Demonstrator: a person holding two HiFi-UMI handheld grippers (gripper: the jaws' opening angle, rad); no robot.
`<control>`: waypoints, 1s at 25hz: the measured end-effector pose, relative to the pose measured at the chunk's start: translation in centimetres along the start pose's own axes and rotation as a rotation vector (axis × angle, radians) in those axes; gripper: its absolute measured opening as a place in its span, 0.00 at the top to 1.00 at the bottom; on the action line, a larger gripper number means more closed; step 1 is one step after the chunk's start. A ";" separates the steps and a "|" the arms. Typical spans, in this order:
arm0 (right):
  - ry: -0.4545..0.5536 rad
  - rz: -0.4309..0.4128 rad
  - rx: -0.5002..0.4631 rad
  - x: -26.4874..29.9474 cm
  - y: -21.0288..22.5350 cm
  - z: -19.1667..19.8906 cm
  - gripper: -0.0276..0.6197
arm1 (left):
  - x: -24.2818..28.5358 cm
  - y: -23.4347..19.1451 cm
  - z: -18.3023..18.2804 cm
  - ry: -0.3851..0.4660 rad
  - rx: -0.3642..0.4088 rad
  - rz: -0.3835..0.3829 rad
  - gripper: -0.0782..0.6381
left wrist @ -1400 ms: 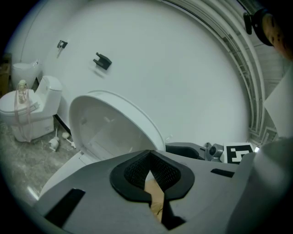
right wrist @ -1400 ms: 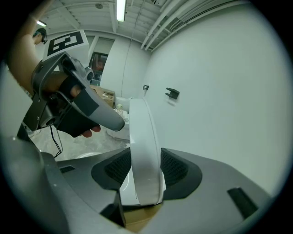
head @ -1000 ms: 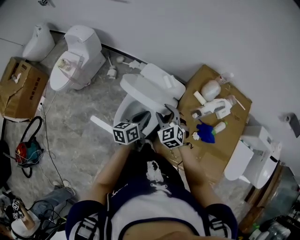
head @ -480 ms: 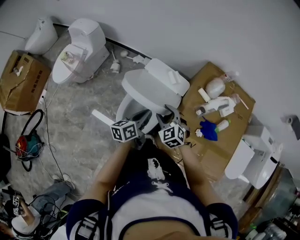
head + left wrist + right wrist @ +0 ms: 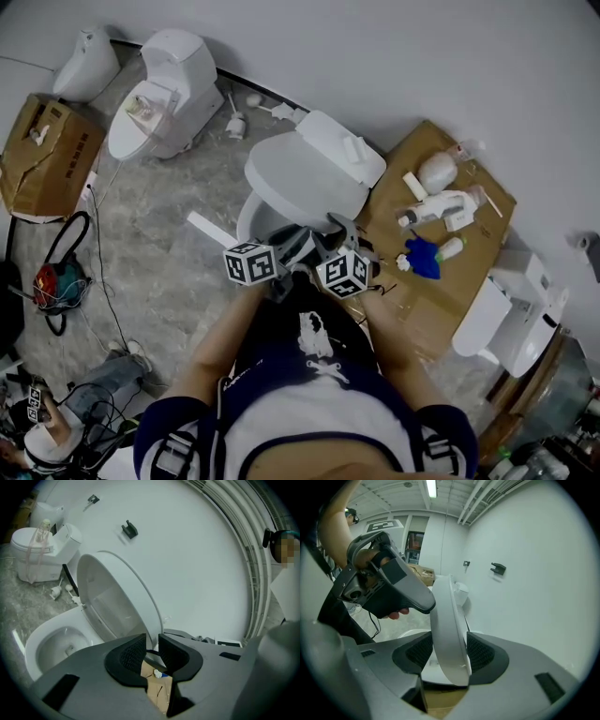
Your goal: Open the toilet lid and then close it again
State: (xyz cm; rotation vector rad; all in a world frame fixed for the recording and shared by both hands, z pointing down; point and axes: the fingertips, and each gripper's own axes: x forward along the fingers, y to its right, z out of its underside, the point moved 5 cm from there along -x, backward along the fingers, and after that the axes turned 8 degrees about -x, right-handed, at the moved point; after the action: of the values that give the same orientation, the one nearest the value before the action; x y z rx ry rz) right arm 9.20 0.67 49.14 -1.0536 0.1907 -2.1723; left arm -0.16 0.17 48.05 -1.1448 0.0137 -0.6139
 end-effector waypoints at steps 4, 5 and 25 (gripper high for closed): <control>-0.009 -0.027 -0.014 0.3 -1.2 0.0 0.64 | -0.5 -0.5 0.6 -0.010 -0.010 -0.019 0.79; -0.010 -0.033 -0.017 0.4 -1.4 0.0 0.64 | -0.6 -0.7 0.7 -0.012 -0.013 -0.025 0.79; -0.040 -0.130 -0.056 2.1 -5.5 0.6 0.60 | -3.3 -4.0 2.9 -0.048 -0.070 -0.097 0.78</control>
State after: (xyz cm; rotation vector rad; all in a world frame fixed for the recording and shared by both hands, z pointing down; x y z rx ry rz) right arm 5.84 3.50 53.14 -1.1685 0.1693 -2.2711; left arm -3.76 3.11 51.74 -1.2332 -0.0618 -0.6767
